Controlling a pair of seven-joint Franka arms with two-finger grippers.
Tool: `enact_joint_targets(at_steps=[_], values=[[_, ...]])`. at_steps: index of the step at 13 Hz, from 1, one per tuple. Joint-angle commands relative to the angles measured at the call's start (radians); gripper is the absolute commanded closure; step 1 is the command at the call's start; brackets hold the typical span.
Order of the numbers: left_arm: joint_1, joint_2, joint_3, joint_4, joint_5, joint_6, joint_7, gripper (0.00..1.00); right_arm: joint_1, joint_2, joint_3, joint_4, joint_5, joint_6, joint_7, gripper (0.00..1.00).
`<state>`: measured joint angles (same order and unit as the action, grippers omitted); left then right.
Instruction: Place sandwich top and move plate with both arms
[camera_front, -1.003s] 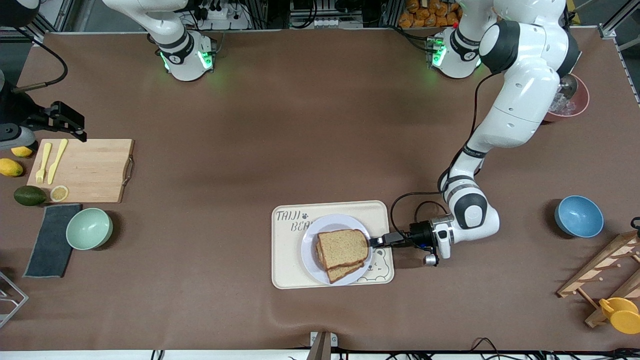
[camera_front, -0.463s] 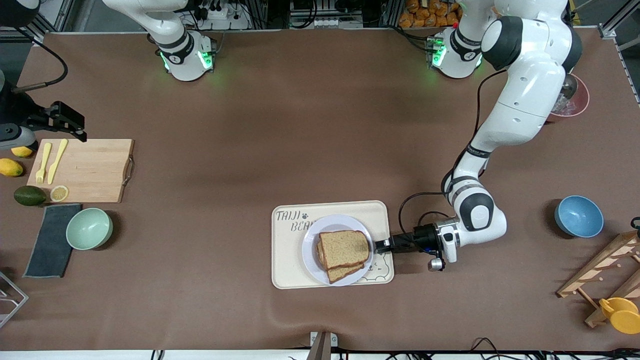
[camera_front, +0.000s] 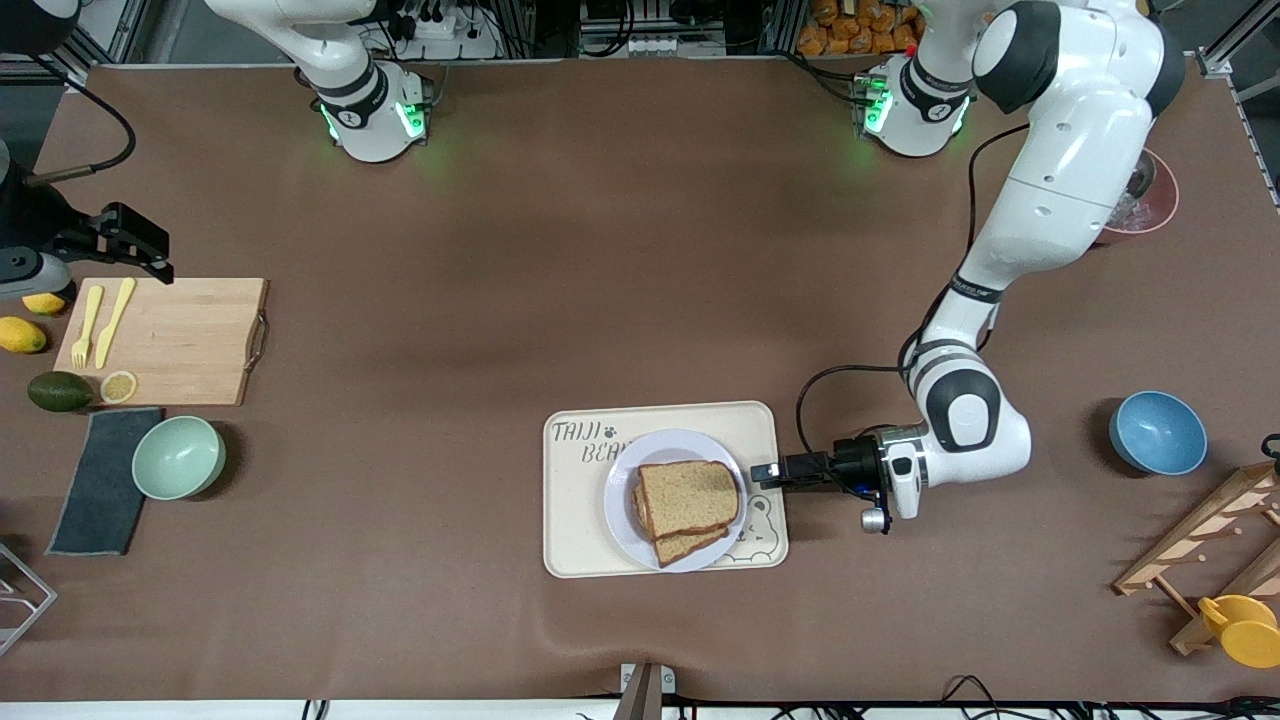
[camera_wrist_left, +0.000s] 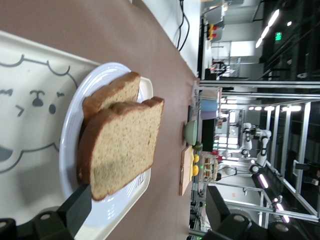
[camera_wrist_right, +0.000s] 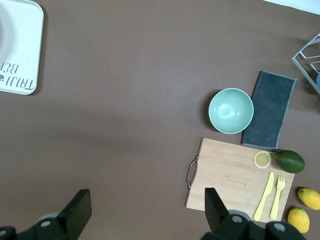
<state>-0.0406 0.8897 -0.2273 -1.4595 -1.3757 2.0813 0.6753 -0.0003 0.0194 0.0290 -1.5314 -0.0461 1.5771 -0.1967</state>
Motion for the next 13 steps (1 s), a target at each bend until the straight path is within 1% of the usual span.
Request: enact_joint_targets(at_steps=[1,2,4,5,6,8,10,12,13], values=[[0.024,-0.136,0.006,-0.117,0.129,0.005,-0.106,0.0,0.006,-0.016,-0.001,-0.013,-0.015,-0.003,0.022,0.0],[0.034,-0.178,0.006,-0.12,0.233,-0.001,-0.199,0.0,0.005,-0.015,-0.001,-0.013,-0.015,-0.003,0.022,0.0],[0.041,-0.27,0.005,-0.117,0.5,-0.007,-0.45,0.0,0.003,-0.015,-0.001,-0.015,-0.015,-0.002,0.023,0.0],[0.041,-0.309,0.003,-0.116,0.615,-0.02,-0.547,0.0,0.005,-0.016,-0.001,-0.015,-0.015,-0.003,0.023,0.0],[0.041,-0.34,0.003,-0.111,0.706,-0.055,-0.616,0.0,0.003,-0.016,-0.001,-0.015,-0.015,-0.003,0.026,0.0],[0.042,-0.409,0.006,-0.108,0.832,-0.13,-0.686,0.0,0.005,-0.016,-0.001,-0.019,-0.015,-0.005,0.062,0.0],[0.079,-0.495,0.003,-0.099,0.995,-0.242,-0.747,0.0,0.006,-0.018,-0.001,-0.019,-0.015,-0.005,0.066,0.0],[0.113,-0.57,0.005,-0.061,1.082,-0.361,-0.761,0.0,0.006,-0.016,-0.001,-0.021,-0.014,-0.005,0.068,0.0],[0.113,-0.61,0.006,-0.052,1.109,-0.41,-0.801,0.0,0.006,-0.016,-0.001,-0.021,-0.014,-0.005,0.068,0.0]])
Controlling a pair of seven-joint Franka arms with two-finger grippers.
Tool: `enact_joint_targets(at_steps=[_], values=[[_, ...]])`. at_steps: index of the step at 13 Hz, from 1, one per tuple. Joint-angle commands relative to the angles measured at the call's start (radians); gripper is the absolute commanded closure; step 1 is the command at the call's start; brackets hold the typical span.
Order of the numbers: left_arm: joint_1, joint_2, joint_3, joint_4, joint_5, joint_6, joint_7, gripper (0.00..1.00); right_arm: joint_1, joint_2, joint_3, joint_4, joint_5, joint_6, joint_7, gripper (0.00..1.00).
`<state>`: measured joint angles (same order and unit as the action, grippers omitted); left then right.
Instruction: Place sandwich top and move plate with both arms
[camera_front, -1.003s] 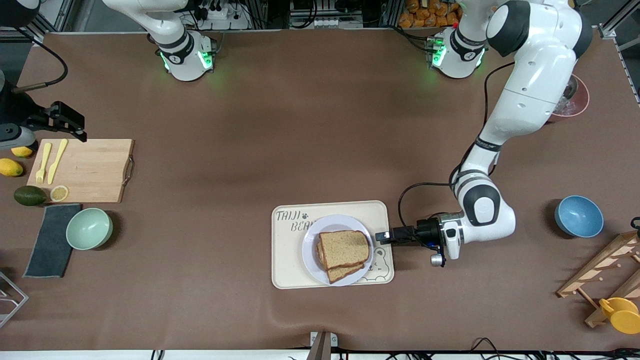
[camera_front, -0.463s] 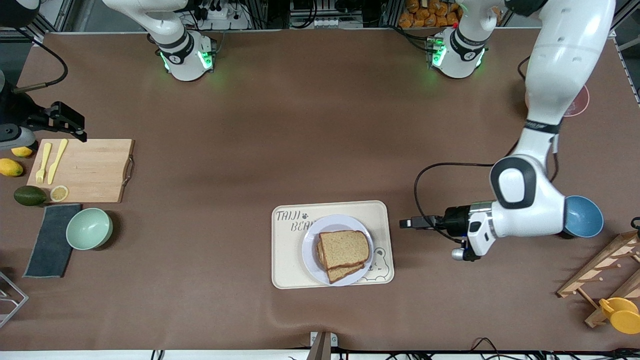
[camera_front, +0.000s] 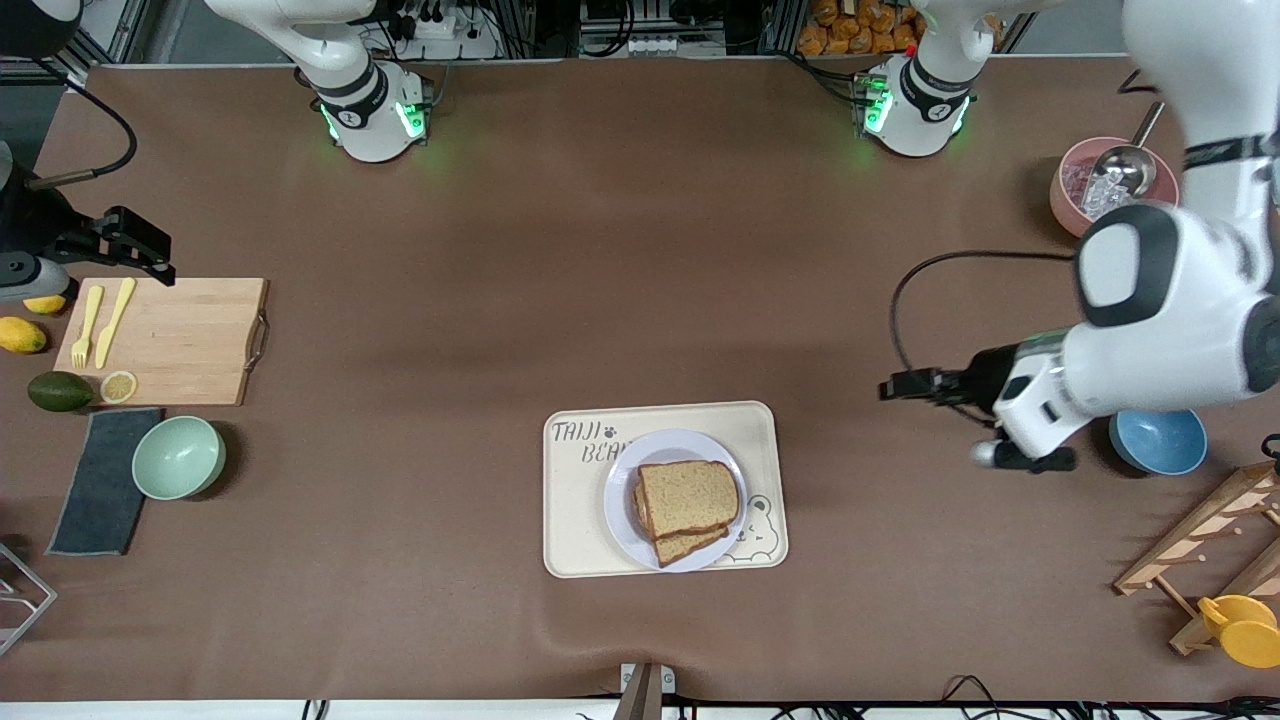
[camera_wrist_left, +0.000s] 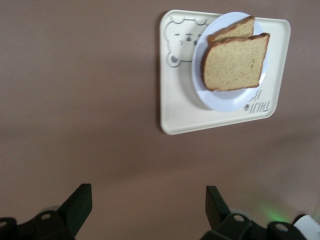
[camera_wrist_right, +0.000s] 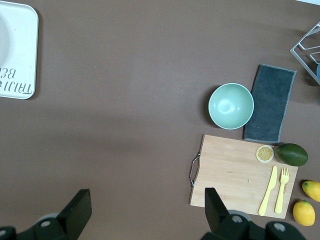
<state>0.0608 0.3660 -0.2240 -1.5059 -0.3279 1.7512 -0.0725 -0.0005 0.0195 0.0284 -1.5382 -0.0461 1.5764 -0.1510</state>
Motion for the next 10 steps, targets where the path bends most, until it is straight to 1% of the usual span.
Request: enact_joint_targets(at_steps=[1,3,4,6,8,10], values=[[0.011,-0.128,-0.001,-0.004,0.137,-0.102,-0.091,0.0,0.007,-0.018,-0.001,-0.014,-0.012,-0.004,0.031,0.0],[0.01,-0.206,-0.012,-0.004,0.271,-0.157,-0.115,0.0,0.008,-0.018,-0.001,-0.014,-0.011,-0.015,0.06,0.0],[0.013,-0.232,-0.003,0.004,0.301,-0.17,-0.11,0.0,0.007,-0.016,0.001,-0.014,-0.009,-0.015,0.06,0.0],[0.039,-0.262,0.002,0.016,0.305,-0.194,-0.106,0.0,0.007,-0.018,-0.001,-0.013,-0.009,-0.018,0.06,0.0],[0.05,-0.262,0.0,0.033,0.305,-0.2,-0.105,0.0,0.007,-0.016,-0.001,-0.014,-0.009,-0.016,0.06,0.0],[0.074,-0.271,0.002,0.05,0.337,-0.248,-0.116,0.0,0.007,-0.018,-0.001,-0.013,-0.008,-0.019,0.06,0.0]])
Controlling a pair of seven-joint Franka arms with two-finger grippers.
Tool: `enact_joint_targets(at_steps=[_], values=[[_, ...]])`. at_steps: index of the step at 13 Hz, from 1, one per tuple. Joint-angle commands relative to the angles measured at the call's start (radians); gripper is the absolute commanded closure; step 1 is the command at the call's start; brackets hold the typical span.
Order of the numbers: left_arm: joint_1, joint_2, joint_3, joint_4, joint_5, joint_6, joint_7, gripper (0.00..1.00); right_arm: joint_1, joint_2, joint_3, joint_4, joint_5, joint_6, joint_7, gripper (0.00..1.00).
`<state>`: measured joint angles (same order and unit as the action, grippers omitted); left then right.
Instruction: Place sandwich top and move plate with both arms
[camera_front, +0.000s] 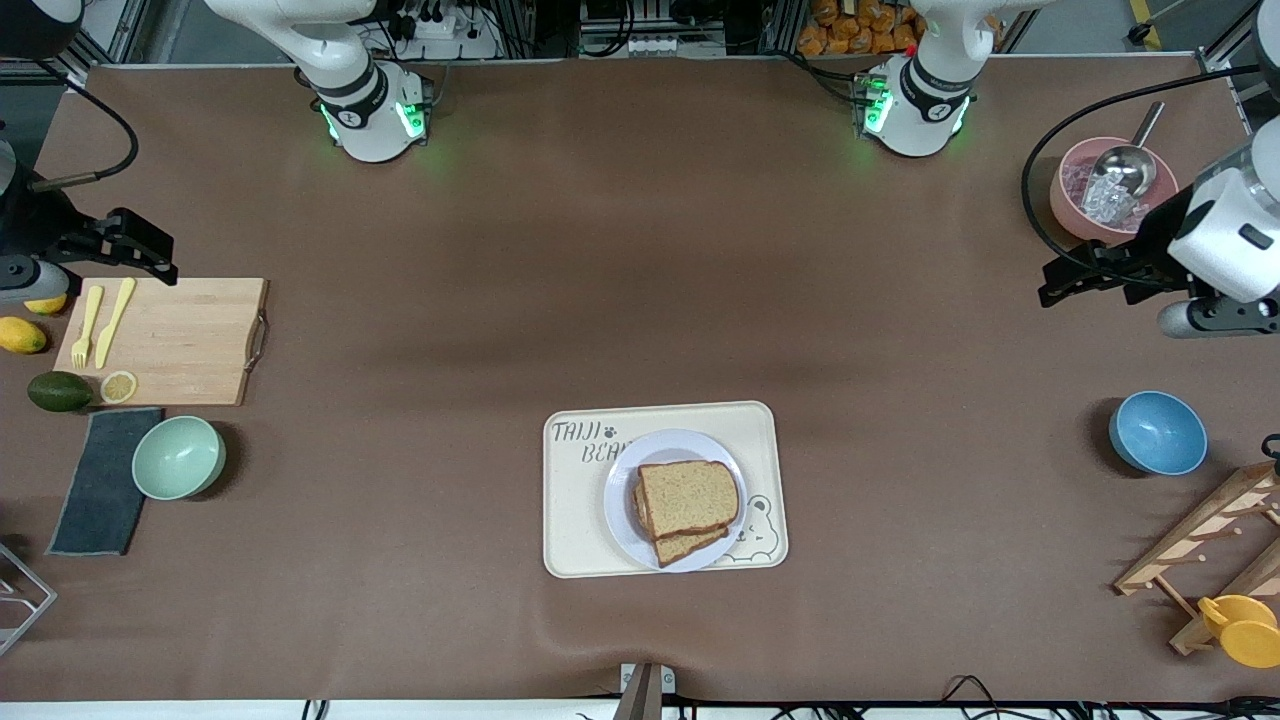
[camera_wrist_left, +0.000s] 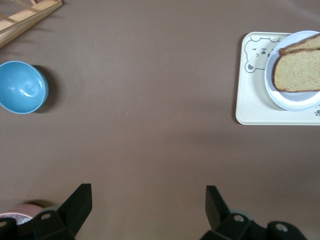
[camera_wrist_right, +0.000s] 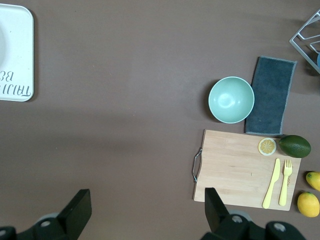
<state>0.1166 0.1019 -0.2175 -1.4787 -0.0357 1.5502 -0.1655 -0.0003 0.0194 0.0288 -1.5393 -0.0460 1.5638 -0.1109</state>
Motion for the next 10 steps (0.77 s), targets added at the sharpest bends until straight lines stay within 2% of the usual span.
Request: enact_joint_targets(at_steps=[1,3,5,7,10], values=[[0.029,-0.031,-0.003,0.023,0.056,-0.047,-0.02,0.0,0.006,-0.018,-0.001,-0.012,-0.008,-0.005,0.019,0.0],[0.035,-0.057,0.009,0.011,0.06,-0.03,-0.023,0.0,0.006,-0.016,0.0,-0.012,-0.008,-0.005,0.019,0.0],[0.0,-0.102,0.053,-0.021,0.072,-0.028,-0.023,0.0,0.006,-0.018,0.0,-0.012,-0.008,-0.007,0.02,0.0],[-0.084,-0.123,0.148,-0.037,0.065,-0.021,-0.025,0.0,0.006,-0.015,-0.001,-0.013,-0.008,-0.008,0.019,0.0],[-0.091,-0.111,0.152,-0.028,0.072,-0.021,-0.017,0.0,0.006,-0.015,-0.001,-0.013,-0.008,-0.01,0.017,0.0]])
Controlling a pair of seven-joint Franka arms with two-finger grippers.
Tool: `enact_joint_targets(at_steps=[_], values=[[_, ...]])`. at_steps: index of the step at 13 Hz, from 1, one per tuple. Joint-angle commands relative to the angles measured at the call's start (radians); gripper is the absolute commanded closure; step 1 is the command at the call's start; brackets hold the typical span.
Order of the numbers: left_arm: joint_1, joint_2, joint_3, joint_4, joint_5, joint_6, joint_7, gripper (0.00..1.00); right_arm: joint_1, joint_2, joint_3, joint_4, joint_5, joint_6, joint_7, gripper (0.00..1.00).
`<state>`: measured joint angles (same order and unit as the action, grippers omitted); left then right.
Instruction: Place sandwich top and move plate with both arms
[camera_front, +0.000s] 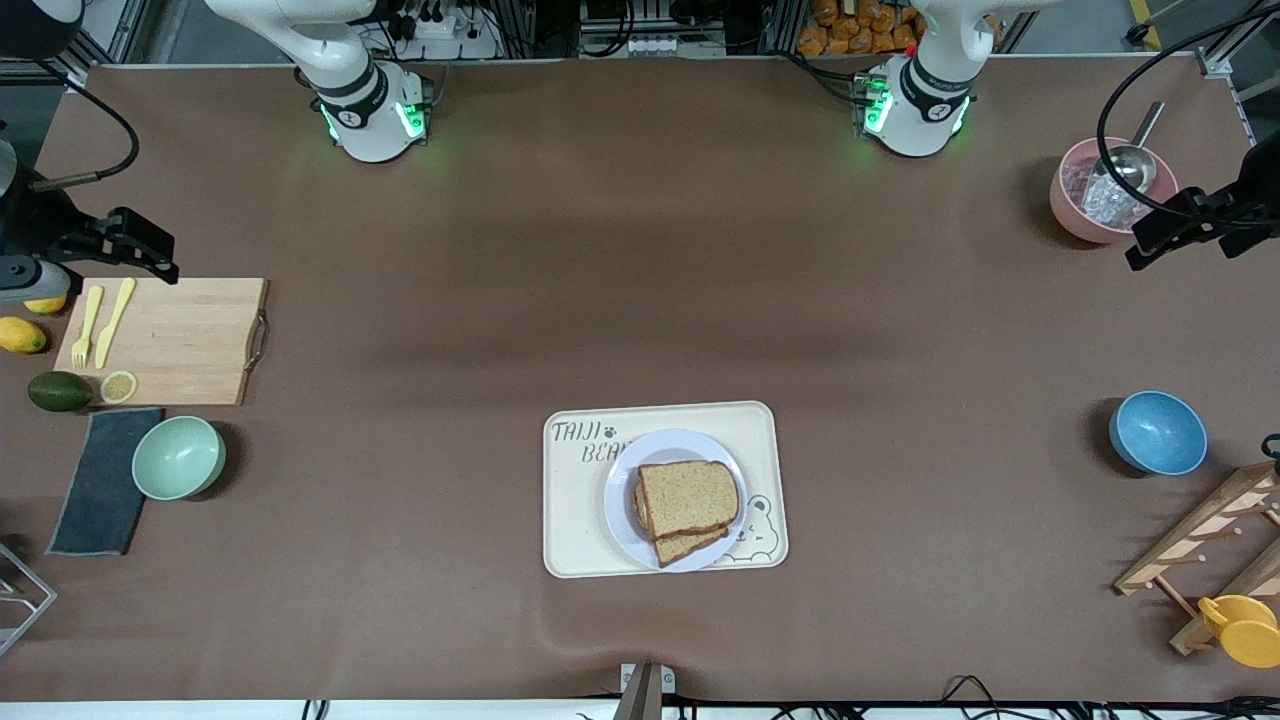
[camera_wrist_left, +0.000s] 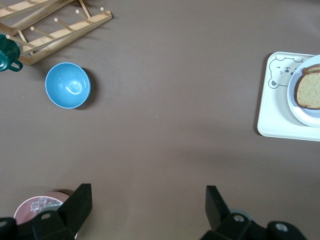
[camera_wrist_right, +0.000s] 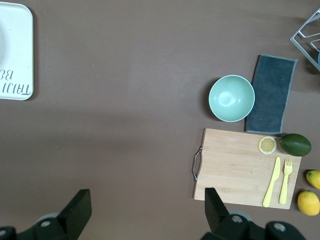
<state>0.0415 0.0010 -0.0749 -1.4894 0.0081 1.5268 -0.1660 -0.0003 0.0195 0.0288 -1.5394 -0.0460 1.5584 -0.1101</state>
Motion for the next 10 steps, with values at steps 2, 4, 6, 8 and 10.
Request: enact_joint_targets(at_steps=[2,4,6,8,10], values=[[-0.023,0.002,0.007,-0.005,0.027,0.003,-0.012,0.0,0.005,-0.015,-0.001,-0.013,-0.008,-0.003,0.017,0.0],[-0.022,0.014,0.007,0.006,0.024,0.003,-0.009,0.0,0.006,-0.015,0.0,-0.011,-0.006,-0.004,0.017,0.0],[-0.025,0.022,0.007,0.012,0.024,0.001,-0.009,0.0,0.005,-0.015,-0.001,-0.013,-0.006,-0.004,0.017,0.0],[-0.023,0.022,0.007,0.012,0.024,-0.001,-0.009,0.0,0.005,-0.015,-0.001,-0.011,-0.006,-0.006,0.017,0.0],[-0.022,0.022,0.007,0.012,0.019,-0.001,-0.02,0.0,0.005,-0.015,-0.001,-0.013,-0.006,-0.004,0.015,0.0]])
